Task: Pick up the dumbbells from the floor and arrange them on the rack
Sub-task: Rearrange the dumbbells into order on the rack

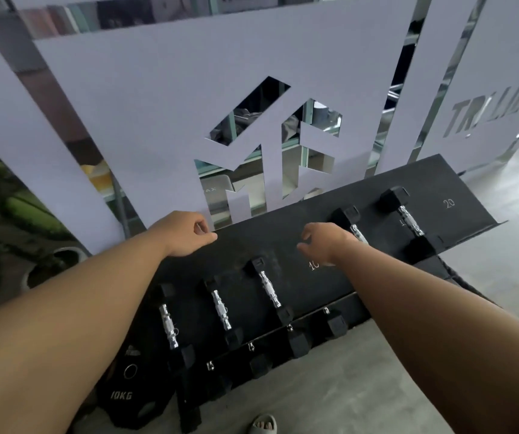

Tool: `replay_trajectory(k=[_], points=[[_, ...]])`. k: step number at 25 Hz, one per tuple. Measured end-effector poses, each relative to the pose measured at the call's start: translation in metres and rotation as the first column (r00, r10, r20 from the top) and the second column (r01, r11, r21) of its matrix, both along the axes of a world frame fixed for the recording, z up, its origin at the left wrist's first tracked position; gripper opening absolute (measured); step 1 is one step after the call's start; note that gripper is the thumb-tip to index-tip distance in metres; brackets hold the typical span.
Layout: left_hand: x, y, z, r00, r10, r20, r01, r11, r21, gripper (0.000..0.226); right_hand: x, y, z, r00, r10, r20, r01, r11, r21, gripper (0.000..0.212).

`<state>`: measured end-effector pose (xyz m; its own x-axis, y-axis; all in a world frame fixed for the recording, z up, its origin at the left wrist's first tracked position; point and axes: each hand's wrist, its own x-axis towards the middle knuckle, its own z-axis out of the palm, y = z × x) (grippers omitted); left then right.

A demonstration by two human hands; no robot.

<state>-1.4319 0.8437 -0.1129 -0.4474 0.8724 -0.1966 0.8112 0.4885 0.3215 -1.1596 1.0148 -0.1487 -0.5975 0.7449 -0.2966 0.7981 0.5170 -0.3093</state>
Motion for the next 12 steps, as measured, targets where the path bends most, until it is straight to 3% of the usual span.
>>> replay_trajectory(k=[8,12], points=[[0.034,-0.100,0.011,0.993,0.077,-0.087,-0.082,0.995,-0.052,0.041,0.004,-0.067,0.012,0.992,0.125,-0.029,-0.125,0.992,0.026,0.043],[0.028,-0.118,-0.005,0.985,-0.005,-0.174,-0.021,0.989,-0.146,0.041,-0.008,-0.097,-0.003,0.986,0.165,-0.013,-0.165,0.986,-0.002,0.041]])
